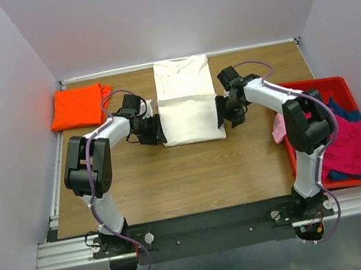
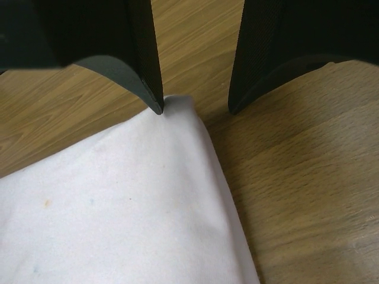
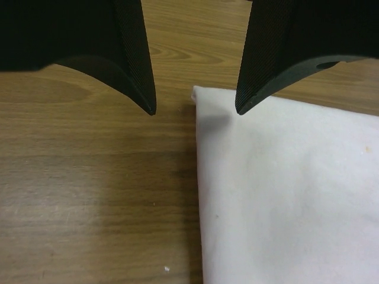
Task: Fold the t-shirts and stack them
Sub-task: Fold the tshirt
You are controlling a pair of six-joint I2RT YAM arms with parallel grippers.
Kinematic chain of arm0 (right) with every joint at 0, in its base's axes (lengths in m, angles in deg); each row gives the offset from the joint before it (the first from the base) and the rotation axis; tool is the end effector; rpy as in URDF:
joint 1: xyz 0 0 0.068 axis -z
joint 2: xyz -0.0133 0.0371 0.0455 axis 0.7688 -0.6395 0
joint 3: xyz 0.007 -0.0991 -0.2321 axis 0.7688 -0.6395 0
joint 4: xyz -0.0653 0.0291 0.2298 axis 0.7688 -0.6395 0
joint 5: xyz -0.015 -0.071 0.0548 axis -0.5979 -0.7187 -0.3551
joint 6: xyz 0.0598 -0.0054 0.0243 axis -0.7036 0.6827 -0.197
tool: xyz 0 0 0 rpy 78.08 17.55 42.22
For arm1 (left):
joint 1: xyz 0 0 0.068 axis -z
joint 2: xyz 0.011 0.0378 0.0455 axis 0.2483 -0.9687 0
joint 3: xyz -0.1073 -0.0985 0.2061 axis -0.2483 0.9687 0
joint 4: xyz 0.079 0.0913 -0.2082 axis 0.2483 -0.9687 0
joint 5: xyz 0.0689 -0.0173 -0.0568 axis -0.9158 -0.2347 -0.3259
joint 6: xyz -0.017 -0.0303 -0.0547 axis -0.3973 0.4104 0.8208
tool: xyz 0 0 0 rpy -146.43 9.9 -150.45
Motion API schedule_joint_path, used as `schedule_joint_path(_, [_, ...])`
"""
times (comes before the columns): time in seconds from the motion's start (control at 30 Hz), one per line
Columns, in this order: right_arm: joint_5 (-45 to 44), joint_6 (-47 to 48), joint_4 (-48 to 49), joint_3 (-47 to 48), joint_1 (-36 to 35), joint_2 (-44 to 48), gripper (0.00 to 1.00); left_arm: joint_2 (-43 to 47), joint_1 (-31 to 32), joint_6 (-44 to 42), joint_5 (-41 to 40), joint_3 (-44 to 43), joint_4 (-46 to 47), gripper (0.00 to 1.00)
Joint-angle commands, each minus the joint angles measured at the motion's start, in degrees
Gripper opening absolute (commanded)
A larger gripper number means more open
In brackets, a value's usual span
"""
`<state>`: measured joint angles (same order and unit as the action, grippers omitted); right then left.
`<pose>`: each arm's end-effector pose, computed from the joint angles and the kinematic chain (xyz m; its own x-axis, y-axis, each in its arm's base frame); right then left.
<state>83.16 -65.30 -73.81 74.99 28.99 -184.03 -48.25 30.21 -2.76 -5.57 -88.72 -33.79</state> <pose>0.3429 0.1385 0.1651 -0.9667 0.0948 -0.2377 0.0428 0.9757 0.2150 0.3321 -0.1157 0.1442 -0.9444 0.0302 -0.3274 0.1891 0.8644 -0.4660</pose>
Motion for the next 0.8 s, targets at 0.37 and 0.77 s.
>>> schedule_joint_path(0.37, [4.6,-4.2,4.9,-8.6,0.3,3.4,0.56,0.5,0.3,0.1,1.0,3.4,0.9,0.52])
schedule_joint_path(0.77, [7.2,-4.3,6.3,-9.7,0.3,1.5,0.34,-0.2,0.3,-0.5,1.6,3.7,1.4,0.47])
